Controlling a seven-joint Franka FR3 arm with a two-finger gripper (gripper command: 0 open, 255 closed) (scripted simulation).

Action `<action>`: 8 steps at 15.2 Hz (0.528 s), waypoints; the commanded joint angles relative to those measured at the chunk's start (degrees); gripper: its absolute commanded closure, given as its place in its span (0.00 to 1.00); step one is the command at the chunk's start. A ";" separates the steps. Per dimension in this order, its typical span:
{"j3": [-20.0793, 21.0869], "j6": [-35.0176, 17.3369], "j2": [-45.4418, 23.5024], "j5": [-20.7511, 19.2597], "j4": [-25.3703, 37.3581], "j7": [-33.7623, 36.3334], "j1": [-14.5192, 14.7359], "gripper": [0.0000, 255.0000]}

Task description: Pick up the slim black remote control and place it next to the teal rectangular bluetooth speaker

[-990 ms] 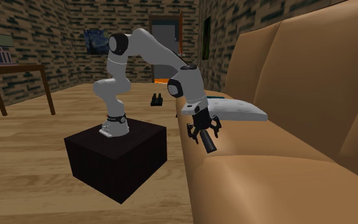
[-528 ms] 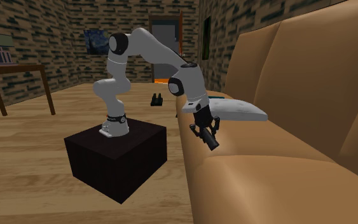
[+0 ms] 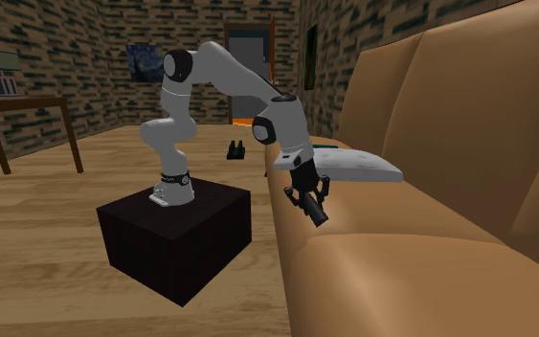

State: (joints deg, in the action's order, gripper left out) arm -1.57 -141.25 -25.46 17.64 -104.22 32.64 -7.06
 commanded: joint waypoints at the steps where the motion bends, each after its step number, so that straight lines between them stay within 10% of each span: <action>1: -0.23 0.92 0.19 -0.30 0.20 0.33 -0.01 1.00; 8: -0.77 5.08 3.02 -1.42 1.62 1.73 0.24 1.00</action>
State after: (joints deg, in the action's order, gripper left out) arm -2.26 -136.74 -22.86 16.35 -102.73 34.27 -6.80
